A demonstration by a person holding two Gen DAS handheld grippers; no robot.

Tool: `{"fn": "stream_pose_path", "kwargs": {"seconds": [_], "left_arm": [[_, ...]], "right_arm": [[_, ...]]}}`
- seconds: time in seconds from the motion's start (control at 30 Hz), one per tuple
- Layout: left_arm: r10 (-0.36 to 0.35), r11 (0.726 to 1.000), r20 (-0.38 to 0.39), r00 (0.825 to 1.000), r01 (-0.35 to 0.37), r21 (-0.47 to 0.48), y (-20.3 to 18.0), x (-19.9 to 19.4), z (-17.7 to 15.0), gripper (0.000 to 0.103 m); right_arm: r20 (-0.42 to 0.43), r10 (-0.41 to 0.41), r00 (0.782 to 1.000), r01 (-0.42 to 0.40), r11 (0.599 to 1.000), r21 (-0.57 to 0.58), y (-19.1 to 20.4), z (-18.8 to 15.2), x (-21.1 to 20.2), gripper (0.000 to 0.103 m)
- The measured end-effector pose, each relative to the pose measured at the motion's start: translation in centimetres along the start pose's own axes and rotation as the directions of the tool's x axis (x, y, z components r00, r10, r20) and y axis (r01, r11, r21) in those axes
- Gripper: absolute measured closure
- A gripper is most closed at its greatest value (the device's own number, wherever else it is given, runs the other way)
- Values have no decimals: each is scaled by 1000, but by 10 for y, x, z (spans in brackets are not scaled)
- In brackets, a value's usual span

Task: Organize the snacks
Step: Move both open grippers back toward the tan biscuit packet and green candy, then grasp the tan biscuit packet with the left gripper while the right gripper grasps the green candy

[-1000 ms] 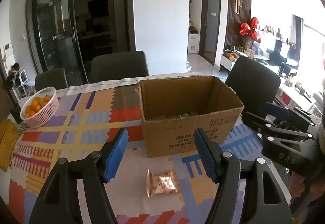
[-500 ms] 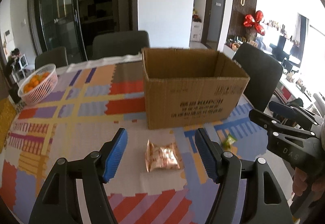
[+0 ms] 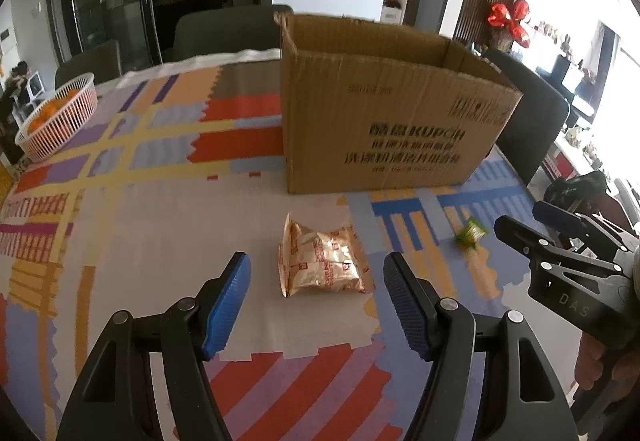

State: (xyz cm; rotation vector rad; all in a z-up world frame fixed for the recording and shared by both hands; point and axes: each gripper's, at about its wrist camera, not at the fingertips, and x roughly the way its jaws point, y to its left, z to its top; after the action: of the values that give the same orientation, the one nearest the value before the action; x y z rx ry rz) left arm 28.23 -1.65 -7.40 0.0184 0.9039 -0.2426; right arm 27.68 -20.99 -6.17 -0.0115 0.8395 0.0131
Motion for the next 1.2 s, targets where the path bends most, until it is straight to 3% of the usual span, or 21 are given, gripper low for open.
{"fn": "stream_pose_path", "kwargs": {"seconds": [0.43,0.87,1.2], "left_arm": [[2,1000,-49,999,-3,-7,6,40,-6,35],[-44,999,-72,996,42,-27,8,67,-5,36],[-96,993,-100,990,88,-82,10,81,-5,56]], "right_arm": [[-110,-8,994,16,997,71,-12,-14,44,42],[-154,1,988,18,992,123,-21,-18,67,42],[-156,-5,988,27,990,140,-24,-16,77,43]]}}
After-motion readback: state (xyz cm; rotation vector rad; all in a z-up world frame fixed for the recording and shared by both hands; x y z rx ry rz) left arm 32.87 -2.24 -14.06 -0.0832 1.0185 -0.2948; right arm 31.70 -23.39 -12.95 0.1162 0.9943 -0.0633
